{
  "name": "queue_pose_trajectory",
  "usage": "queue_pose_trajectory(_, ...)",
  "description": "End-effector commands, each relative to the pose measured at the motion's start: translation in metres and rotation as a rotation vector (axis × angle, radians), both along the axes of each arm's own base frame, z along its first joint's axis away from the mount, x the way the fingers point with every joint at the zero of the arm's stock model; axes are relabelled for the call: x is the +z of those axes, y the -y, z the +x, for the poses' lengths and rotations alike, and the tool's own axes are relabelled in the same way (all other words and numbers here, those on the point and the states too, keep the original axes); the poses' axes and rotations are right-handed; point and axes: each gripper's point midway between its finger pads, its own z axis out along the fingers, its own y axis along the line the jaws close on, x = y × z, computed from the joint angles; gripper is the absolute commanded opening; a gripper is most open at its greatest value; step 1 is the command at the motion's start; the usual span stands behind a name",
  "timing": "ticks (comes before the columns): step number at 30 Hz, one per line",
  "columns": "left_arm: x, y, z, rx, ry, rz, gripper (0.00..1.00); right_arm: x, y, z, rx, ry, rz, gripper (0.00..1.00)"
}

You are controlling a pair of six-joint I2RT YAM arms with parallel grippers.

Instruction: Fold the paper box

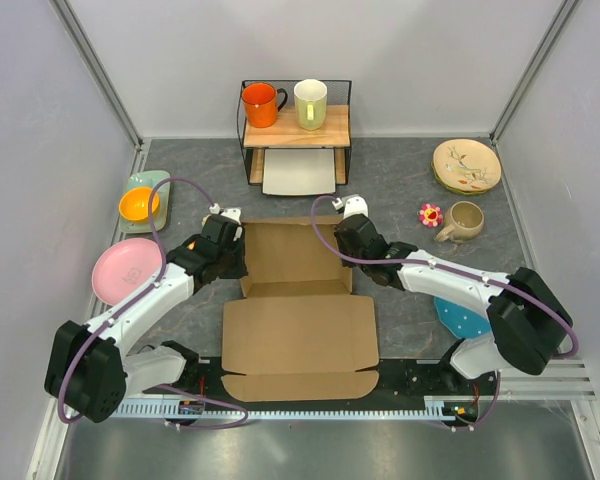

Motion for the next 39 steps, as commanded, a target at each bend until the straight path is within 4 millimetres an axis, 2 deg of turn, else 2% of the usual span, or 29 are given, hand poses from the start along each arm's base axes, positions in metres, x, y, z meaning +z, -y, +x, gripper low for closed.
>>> queue_pose_trajectory(1, 0.027, 0.013, 0.015, -0.010, 0.092, -0.072, 0.02, 0.006, 0.014, 0.009, -0.067, 0.040, -0.090, 0.28)
queue_pose_trajectory(3, 0.027, 0.013, 0.015, -0.008, 0.092, -0.072, 0.02, 0.011, 0.017, 0.012, -0.099, 0.061, -0.119, 0.06)
queue_pose_trajectory(4, 0.028, 0.013, 0.016, -0.006, 0.094, -0.075, 0.02, 0.006, 0.022, 0.010, -0.115, 0.048, -0.156, 0.00)
queue_pose_trajectory(10, 0.029, 0.016, 0.017, -0.002, 0.096, -0.088, 0.02, 0.002, 0.030, 0.007, -0.166, 0.048, -0.278, 0.00)
queue_pose_trajectory(11, 0.029, 0.017, 0.018, -0.002, 0.095, -0.090, 0.02, 0.002, 0.030, 0.006, -0.170, 0.043, -0.266, 0.05)
queue_pose_trajectory(13, 0.028, 0.017, 0.018, -0.001, 0.092, -0.089, 0.02, 0.003, 0.022, 0.002, -0.145, 0.029, -0.217, 0.24)
queue_pose_trajectory(14, 0.029, 0.017, 0.019, 0.001, 0.097, -0.089, 0.02, 0.005, 0.019, 0.002, -0.142, 0.027, -0.192, 0.38)
queue_pose_trajectory(17, 0.029, 0.016, 0.020, 0.005, 0.098, -0.084, 0.02, 0.008, 0.011, -0.003, -0.114, 0.015, -0.134, 0.52)
queue_pose_trajectory(22, 0.029, 0.016, 0.022, 0.008, 0.096, -0.077, 0.02, 0.005, 0.006, -0.012, -0.081, -0.008, -0.111, 0.56)
queue_pose_trajectory(25, 0.028, 0.015, 0.023, 0.013, 0.096, -0.076, 0.02, -0.005, 0.006, -0.019, -0.057, -0.035, -0.123, 0.50)
queue_pose_trajectory(28, 0.028, 0.016, 0.023, 0.016, 0.094, -0.079, 0.02, -0.018, 0.010, -0.024, -0.048, -0.067, -0.149, 0.36)
queue_pose_trajectory(29, 0.028, 0.016, 0.023, 0.016, 0.093, -0.079, 0.02, -0.020, 0.010, -0.025, -0.045, -0.073, -0.154, 0.23)
queue_pose_trajectory(32, 0.027, 0.016, 0.023, 0.017, 0.089, -0.079, 0.02, -0.028, 0.015, -0.029, -0.049, -0.088, -0.178, 0.00)
queue_pose_trajectory(35, 0.028, 0.017, 0.023, 0.017, 0.091, -0.084, 0.02, -0.030, 0.016, -0.031, -0.050, -0.092, -0.179, 0.00)
queue_pose_trajectory(38, 0.028, 0.018, 0.024, 0.016, 0.094, -0.089, 0.02, -0.022, 0.014, -0.029, -0.055, -0.073, -0.158, 0.00)
queue_pose_trajectory(39, 0.029, 0.018, 0.026, 0.020, 0.100, -0.094, 0.02, -0.015, 0.011, -0.028, -0.052, -0.055, -0.136, 0.09)
